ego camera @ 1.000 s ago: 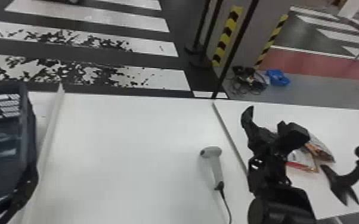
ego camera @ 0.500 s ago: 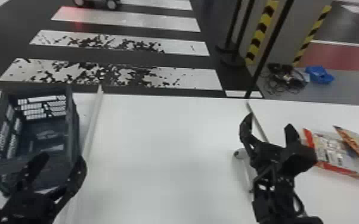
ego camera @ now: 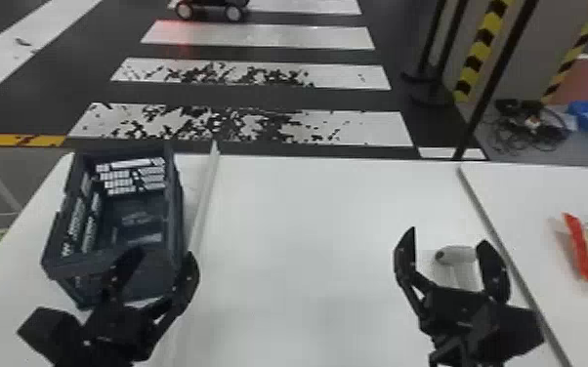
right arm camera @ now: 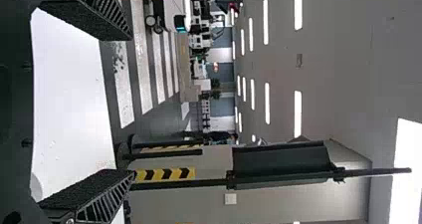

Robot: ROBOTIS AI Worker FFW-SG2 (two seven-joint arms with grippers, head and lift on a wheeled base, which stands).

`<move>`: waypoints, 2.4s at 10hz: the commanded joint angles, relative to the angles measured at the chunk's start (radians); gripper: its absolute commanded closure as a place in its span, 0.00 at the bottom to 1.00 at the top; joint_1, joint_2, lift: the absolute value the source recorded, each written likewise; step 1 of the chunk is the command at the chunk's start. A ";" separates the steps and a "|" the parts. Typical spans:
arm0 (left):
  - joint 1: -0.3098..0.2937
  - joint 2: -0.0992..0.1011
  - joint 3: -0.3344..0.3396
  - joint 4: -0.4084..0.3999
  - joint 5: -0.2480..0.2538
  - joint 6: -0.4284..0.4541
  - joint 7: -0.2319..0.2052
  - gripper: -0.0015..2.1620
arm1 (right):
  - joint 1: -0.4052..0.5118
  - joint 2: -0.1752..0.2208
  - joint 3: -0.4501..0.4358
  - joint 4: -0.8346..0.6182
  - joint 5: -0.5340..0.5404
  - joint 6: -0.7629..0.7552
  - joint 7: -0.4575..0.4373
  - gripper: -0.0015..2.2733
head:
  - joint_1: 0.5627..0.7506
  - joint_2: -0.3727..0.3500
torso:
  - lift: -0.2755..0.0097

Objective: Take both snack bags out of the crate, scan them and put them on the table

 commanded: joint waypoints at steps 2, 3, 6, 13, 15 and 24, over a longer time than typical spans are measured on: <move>0.000 -0.001 -0.010 0.005 -0.003 -0.006 0.003 0.12 | 0.047 -0.008 0.034 0.019 0.000 -0.001 -0.008 0.02 | 0.70 0.53 | 0.64; 0.000 -0.003 -0.018 0.005 -0.022 -0.012 0.007 0.12 | 0.055 -0.008 0.049 0.017 0.019 0.002 -0.034 0.02 | 0.70 0.54 | 0.64; 0.010 -0.003 -0.027 0.000 -0.028 -0.043 0.015 0.12 | 0.083 -0.011 0.060 -0.017 0.046 0.012 -0.058 0.01 | 0.70 0.53 | 0.64; 0.006 -0.003 -0.041 0.005 -0.026 -0.033 0.021 0.12 | 0.086 -0.011 0.083 -0.017 0.051 0.024 -0.069 0.02 | 0.70 0.54 | 0.64; 0.009 -0.003 -0.041 0.002 -0.026 -0.033 0.021 0.12 | 0.086 -0.009 0.085 -0.018 0.054 0.024 -0.074 0.01 | 0.70 0.55 | 0.64; 0.003 0.000 -0.044 0.000 -0.026 -0.012 0.021 0.12 | 0.081 -0.011 0.089 -0.023 0.063 0.039 -0.083 0.02 | 0.70 0.55 | 0.64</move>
